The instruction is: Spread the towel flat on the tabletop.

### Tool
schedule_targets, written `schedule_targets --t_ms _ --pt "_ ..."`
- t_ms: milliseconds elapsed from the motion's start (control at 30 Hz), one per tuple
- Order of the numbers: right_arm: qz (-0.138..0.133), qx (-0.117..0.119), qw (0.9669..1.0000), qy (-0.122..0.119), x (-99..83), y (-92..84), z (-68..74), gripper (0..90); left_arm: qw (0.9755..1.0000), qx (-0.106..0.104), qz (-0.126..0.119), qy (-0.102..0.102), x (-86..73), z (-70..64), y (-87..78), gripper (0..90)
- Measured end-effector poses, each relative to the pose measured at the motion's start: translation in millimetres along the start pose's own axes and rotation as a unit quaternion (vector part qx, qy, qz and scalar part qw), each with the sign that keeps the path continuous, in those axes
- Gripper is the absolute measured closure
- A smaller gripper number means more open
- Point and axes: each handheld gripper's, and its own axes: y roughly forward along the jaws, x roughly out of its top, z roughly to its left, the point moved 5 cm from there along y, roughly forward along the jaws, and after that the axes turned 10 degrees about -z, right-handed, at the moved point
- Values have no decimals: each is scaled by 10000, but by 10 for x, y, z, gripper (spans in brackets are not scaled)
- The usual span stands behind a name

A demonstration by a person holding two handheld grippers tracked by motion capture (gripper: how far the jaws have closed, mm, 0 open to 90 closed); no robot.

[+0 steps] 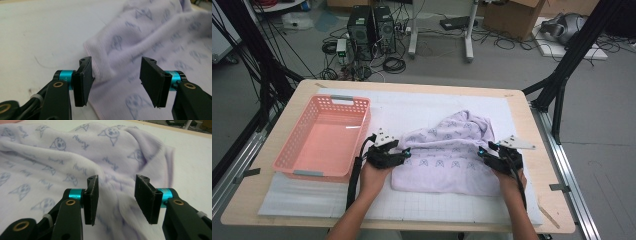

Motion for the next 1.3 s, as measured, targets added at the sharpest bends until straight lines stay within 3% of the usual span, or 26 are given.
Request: schedule_targets --t_ms 100,167,300,400,467,533,567,600,633,667,700,867,1033,1300 --pt "101 -94 9999 50 -113 -216 -84 516 10000 -10 70 -26 -104 -20 -153 422" --pt "238 -142 9994 212 -225 -353 -144 502 9997 -27 172 -195 -201 -2 -258 402" --pt "500 -94 9980 369 -422 -576 -192 494 9972 -309 390 -554 -380 -51 -434 408" --pt "657 -11 9968 454 -504 -693 -177 484 9957 -546 533 -534 -425 -177 -480 404" --pt "753 89 9956 548 -557 -752 -132 483 9964 -498 624 -297 -441 -264 -497 413" --pt "875 116 9947 522 -619 -807 -58 489 9974 -282 666 55 -464 -324 -539 579" --pt "975 99 9943 417 -650 -829 -22 493 9972 -269 679 146 -476 -342 -572 658" --pt "963 39 9950 242 -663 -861 11 551 9966 -399 718 45 -491 -351 -615 788" --pt "985 -19 9950 152 -673 -894 36 643 9964 -443 712 -95 -510 -358 -661 844" --pt "1007 38 9947 213 -680 -934 67 777 9965 -448 692 -131 -535 -369 -722 850" --pt "1013 120 9945 239 -688 -970 92 849 9966 -459 656 -174 -561 -384 -784 855" --pt "992 204 9946 233 -750 -1184 223 860 9962 -592 504 -388 -666 -479 -1113 857" --pt "1035 363 9939 141 -829 -1471 390 860 9949 -766 463 -467 -822 -644 -1383 854" --pt "1313 578 9896 115 -1040 -1973 544 869 9882 -1331 555 -519 -1047 -900 -1625 844"
